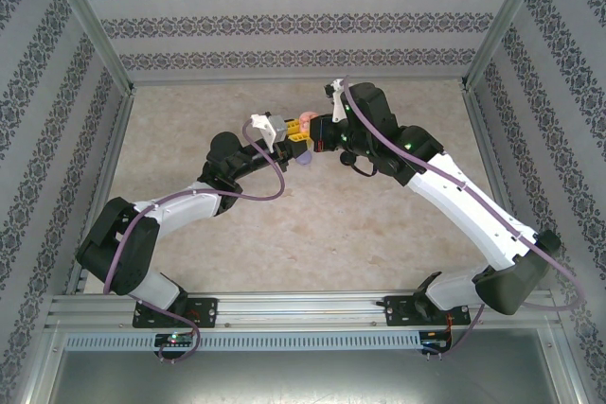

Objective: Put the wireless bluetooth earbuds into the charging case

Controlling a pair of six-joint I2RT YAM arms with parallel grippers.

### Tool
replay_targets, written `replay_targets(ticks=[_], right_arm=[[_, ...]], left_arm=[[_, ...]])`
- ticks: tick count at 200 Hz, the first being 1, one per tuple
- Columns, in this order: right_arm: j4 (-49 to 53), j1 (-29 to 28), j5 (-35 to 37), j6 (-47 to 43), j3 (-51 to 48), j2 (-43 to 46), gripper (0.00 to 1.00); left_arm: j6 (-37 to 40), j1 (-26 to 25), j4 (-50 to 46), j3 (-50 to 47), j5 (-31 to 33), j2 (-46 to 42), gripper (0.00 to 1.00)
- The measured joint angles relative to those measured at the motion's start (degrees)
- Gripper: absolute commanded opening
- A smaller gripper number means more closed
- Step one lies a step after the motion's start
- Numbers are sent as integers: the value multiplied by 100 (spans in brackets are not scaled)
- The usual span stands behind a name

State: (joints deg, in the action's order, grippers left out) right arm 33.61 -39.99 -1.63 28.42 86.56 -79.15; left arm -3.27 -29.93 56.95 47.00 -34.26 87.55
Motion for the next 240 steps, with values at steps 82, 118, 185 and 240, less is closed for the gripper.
replay_targets(ticks=[82,118,185,240], right_arm=[[-37,256,-66,17,70,256,0],[-39,656,-87,17,37,605,0],[22,1222,-308,7,11,428,0],[162,1287,-726,-48,787,-605,0]], left_arm=[[0,0,-2,0,-4,0,0],[2,0,-74,0,-22,0,0],[26,0,-433,0,-404,0,0],[26,-57,-645,0,-704,0,0]])
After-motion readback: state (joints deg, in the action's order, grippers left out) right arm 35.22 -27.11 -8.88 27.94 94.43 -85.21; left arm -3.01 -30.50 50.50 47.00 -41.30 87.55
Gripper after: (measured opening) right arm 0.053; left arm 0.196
